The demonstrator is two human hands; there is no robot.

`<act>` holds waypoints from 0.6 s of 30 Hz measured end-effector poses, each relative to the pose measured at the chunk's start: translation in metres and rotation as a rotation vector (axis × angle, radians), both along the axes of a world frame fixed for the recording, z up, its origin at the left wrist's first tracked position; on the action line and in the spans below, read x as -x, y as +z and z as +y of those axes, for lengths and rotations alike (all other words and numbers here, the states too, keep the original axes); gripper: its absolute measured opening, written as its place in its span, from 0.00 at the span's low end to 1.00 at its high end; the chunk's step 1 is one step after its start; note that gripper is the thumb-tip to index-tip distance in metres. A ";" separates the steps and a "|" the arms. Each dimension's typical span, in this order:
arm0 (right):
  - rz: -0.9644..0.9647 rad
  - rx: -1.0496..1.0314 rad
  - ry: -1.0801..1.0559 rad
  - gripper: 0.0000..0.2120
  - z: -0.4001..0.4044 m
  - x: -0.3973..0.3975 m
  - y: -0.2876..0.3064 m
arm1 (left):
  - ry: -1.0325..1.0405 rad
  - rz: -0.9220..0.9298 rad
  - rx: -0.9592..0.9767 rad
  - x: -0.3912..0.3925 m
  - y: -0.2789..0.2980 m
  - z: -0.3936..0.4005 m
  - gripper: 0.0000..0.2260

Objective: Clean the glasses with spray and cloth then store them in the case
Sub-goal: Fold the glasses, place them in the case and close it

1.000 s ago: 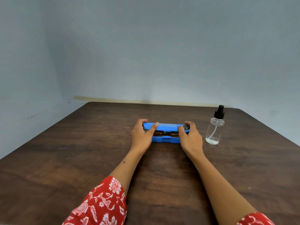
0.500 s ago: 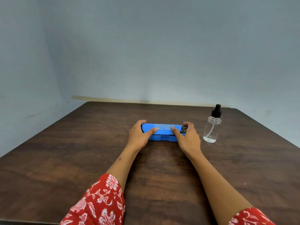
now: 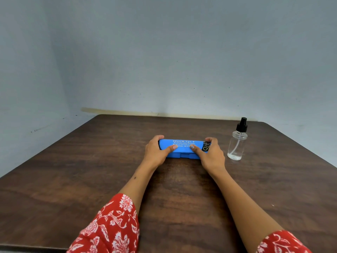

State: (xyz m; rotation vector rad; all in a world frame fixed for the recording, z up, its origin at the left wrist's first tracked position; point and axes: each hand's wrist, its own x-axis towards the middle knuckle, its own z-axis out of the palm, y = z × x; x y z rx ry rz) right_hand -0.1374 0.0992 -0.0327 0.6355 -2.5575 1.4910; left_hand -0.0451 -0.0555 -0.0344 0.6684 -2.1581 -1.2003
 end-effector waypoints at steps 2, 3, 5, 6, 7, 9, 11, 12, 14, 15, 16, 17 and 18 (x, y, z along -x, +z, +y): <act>-0.002 -0.003 0.003 0.30 0.001 0.000 0.001 | -0.008 -0.011 0.004 0.000 0.001 0.000 0.29; -0.001 -0.006 0.004 0.31 0.001 0.000 0.001 | -0.010 -0.012 0.006 0.000 0.001 0.000 0.29; -0.005 -0.016 0.008 0.31 0.001 0.000 0.002 | -0.009 -0.014 0.010 0.000 0.001 0.000 0.29; -0.006 -0.025 0.010 0.31 0.000 0.000 0.003 | -0.007 -0.017 0.018 0.000 0.001 0.000 0.29; -0.004 -0.035 0.011 0.32 0.000 -0.001 0.003 | -0.005 -0.019 0.030 -0.001 0.001 0.000 0.29; -0.002 -0.045 0.010 0.32 0.001 -0.001 0.003 | -0.003 -0.022 0.043 -0.002 0.001 0.001 0.29; -0.002 -0.042 0.011 0.32 0.001 -0.002 0.003 | -0.006 -0.023 0.046 -0.002 0.001 0.001 0.29; 0.001 -0.038 0.011 0.32 0.001 -0.002 0.003 | -0.008 -0.023 0.050 -0.002 0.001 0.002 0.30; 0.008 -0.028 0.012 0.32 0.002 -0.003 0.002 | -0.010 -0.022 0.062 -0.003 0.001 0.003 0.30; 0.011 -0.021 0.015 0.32 0.002 -0.004 0.001 | -0.010 -0.021 0.069 -0.003 0.001 0.004 0.30; 0.013 -0.015 0.016 0.32 0.002 -0.005 0.001 | -0.009 -0.021 0.076 -0.004 0.001 0.005 0.30; 0.015 -0.011 0.014 0.32 0.002 -0.005 0.001 | -0.008 -0.022 0.082 -0.004 0.000 0.006 0.31; 0.018 -0.006 0.010 0.32 0.002 -0.005 0.001 | -0.009 -0.025 0.086 -0.005 0.000 0.006 0.31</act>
